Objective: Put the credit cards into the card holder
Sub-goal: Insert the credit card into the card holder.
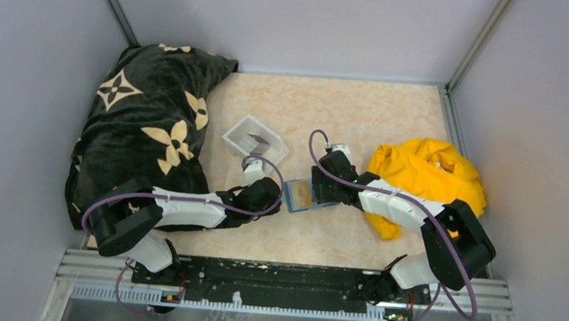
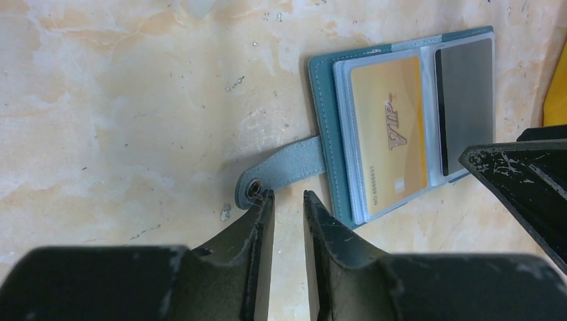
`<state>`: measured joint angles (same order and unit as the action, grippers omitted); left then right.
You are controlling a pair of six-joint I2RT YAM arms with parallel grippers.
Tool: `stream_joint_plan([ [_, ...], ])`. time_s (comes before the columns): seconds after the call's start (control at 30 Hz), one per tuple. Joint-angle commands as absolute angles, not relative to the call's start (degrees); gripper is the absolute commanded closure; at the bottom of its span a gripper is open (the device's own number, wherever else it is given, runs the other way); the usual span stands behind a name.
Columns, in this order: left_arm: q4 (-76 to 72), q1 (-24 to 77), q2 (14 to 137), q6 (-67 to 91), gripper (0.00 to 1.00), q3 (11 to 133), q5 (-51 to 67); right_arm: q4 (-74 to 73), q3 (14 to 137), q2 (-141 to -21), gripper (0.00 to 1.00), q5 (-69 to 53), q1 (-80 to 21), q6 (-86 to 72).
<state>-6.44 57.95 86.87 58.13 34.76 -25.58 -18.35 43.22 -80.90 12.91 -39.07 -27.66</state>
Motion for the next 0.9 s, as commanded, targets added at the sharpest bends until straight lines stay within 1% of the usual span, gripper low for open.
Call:
stream_joint_plan([
  [0.0, -7.73, 57.44, 86.07, 56.65, 0.71, 34.48, -24.48, -16.4, 43.15, -77.77, 0.23, 12.59, -38.5, -27.03],
  [0.13, -9.27, 57.23, 86.36, 56.07, 0.7, 34.59, -23.14, -16.35, 43.15, -77.39, 0.23, 12.82, -38.52, -26.42],
  [0.27, -8.38, 56.86, 83.65, 55.52, 0.7, 35.19, -23.15, -15.73, 44.03, -77.93, 0.24, 12.75, -38.5, -26.02],
  [0.33, -7.9, 56.57, 81.0, 54.8, 0.68, 35.59, -23.81, -15.72, 45.43, -78.4, 0.24, 12.68, -38.5, -25.66],
  [0.47, -4.52, 56.26, 75.09, 53.19, 0.61, 38.6, -26.42, -15.53, 48.98, -79.39, 0.24, 12.3, -38.5, -24.48],
  [0.63, 0.75, 56.16, 70.23, 48.9, 0.56, 44.17, -32.11, -15.29, 55.12, -81.68, 0.24, 11.44, -38.63, -21.78],
  [0.73, 3.97, 55.97, 68.62, 45.92, 0.44, 47.04, -36.83, -14.46, 59.36, -83.77, 0.24, 10.51, -38.9, -19.57],
  [0.87, 6.15, 54.81, 66.29, 42.37, 0.31, 49.19, -41.15, -15.28, 67.07, -88.51, 0.25, 9.36, -39.73, -16.35],
])
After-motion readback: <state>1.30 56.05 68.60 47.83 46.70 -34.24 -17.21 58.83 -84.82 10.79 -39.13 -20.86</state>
